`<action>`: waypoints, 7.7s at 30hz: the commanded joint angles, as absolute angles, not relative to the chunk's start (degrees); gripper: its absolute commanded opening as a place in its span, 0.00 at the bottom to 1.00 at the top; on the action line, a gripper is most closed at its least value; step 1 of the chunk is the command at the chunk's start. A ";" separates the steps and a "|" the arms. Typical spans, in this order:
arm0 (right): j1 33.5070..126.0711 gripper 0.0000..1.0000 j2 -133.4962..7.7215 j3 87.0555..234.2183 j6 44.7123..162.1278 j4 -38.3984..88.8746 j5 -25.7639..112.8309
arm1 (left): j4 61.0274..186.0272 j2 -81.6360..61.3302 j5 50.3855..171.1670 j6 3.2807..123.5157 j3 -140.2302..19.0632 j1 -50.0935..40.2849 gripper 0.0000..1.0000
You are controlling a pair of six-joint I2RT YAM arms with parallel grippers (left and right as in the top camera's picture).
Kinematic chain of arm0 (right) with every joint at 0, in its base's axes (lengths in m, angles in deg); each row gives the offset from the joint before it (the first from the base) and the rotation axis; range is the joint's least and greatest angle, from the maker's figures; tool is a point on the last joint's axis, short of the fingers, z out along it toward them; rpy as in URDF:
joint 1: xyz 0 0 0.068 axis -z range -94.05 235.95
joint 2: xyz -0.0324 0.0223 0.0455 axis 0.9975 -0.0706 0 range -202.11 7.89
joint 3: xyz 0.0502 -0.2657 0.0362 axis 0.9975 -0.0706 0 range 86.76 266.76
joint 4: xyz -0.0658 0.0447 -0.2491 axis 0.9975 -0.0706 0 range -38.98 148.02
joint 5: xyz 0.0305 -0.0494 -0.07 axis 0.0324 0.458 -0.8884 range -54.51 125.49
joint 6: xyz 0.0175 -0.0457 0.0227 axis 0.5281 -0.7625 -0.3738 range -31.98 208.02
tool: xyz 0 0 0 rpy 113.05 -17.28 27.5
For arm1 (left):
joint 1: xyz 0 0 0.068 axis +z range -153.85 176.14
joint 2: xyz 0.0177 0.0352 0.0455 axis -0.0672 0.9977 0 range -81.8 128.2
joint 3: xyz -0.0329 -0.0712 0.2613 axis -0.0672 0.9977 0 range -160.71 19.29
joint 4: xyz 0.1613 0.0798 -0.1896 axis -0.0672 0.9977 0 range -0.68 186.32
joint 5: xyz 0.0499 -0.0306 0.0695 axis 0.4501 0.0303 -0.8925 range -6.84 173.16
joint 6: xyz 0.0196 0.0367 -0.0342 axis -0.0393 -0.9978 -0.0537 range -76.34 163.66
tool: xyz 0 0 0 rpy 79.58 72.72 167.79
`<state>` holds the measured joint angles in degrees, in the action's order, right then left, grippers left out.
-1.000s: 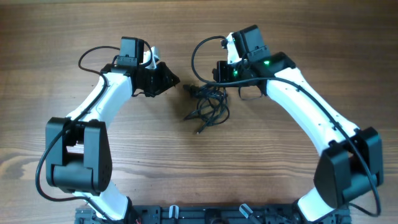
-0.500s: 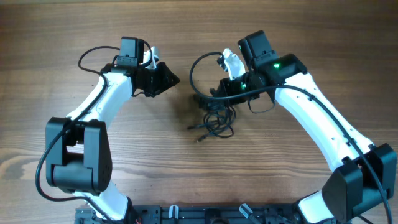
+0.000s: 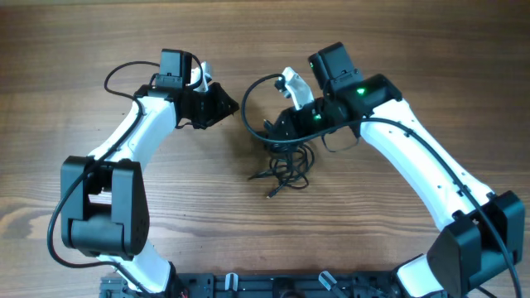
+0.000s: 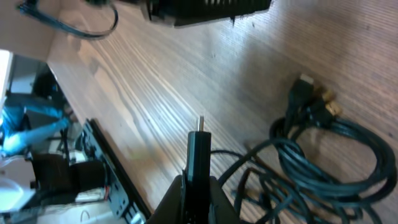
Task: Untangle cables
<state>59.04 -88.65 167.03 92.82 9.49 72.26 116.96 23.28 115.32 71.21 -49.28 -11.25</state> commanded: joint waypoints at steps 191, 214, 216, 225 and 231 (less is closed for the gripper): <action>66.38 0.54 -90.15 156.15 115.99 30.87 71.50 | 141.40 2.91 106.25 72.57 -52.78 -12.19 0.04; 62.14 0.46 -90.15 144.47 126.09 50.03 62.60 | 145.96 18.32 96.79 72.35 -50.07 -17.00 0.15; 62.01 0.43 -90.15 144.47 126.15 49.99 61.82 | 146.95 18.82 94.69 72.35 -50.07 -16.98 0.23; 62.38 0.38 -90.13 144.50 130.61 62.54 65.51 | 155.51 18.60 93.16 63.76 -57.90 -14.14 0.52; 61.92 0.38 -90.15 144.50 133.12 63.52 65.40 | 152.96 18.60 93.33 64.28 -63.97 -13.79 0.36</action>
